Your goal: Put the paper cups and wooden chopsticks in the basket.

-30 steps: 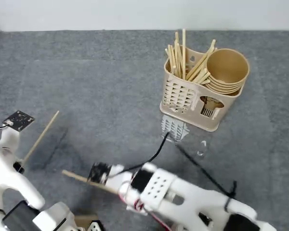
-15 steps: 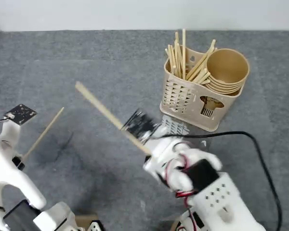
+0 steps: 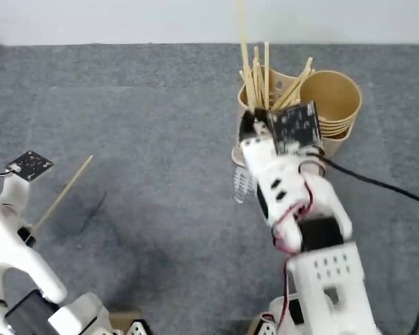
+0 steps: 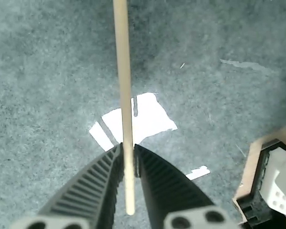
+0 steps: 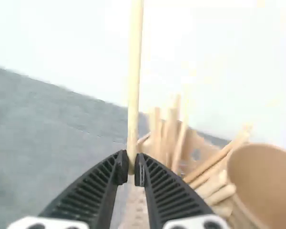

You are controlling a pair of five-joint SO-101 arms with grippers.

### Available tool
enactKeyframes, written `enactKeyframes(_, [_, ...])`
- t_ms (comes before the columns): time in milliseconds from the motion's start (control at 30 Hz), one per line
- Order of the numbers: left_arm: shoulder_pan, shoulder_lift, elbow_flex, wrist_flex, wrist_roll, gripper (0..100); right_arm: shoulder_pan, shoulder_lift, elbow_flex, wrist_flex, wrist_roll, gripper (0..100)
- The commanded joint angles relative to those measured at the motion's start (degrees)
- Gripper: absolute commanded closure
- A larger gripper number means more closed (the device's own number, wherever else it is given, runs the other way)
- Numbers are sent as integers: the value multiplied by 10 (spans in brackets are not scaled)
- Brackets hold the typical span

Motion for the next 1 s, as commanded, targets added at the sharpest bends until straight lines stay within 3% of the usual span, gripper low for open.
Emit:
enactKeyframes(0, [-1, -4, -22, 4, 4, 987, 44, 98, -31, -116, -6, 991])
enactKeyframes(200, [0, -7, -3, -1, 4, 987, 80, 233, -32, -255, -10, 991])
enactKeyframes(367, [0, -6, -3, -16, 4, 987, 85, 272, -32, -286, -26, 991])
enactKeyframes(800, [0, -4, -3, -15, 4, 987, 76, 269, -29, -248, -26, 983])
enactKeyframes(967, [0, -4, -3, -15, 4, 987, 57, 227, -28, -161, -25, 859])
